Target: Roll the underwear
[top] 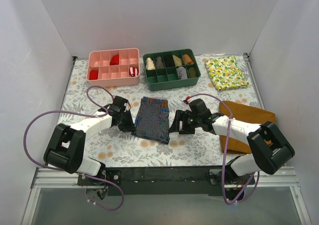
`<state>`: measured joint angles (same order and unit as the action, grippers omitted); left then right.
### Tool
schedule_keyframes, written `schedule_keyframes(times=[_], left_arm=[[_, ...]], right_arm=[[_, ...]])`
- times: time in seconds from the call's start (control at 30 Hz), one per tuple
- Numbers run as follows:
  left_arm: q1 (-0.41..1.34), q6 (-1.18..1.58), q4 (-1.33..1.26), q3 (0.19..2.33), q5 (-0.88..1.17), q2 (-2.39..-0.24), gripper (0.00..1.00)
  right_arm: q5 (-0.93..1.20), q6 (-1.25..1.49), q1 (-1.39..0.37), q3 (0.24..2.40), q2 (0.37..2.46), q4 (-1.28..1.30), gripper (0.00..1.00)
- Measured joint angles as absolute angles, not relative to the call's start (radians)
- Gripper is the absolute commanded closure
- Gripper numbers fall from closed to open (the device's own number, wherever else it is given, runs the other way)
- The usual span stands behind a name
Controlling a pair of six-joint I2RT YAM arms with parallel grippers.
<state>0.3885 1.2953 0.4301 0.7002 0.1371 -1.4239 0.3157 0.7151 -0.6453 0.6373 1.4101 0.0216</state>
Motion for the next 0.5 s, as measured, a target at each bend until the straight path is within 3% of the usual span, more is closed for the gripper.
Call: schedule_keyframes(times=[0.13,0.5], left_arm=[[0.389,1.306,0.442,0.7,0.126,-1.423,1.0],[0.391,1.342,0.443,0.681,0.119,-1.407,1.0]], right_arm=[[0.317,0.716,-0.651,0.637,1.414,0.018,0.23],[0.317,0.723,-0.662,0.637,1.42,0.008,0.3]])
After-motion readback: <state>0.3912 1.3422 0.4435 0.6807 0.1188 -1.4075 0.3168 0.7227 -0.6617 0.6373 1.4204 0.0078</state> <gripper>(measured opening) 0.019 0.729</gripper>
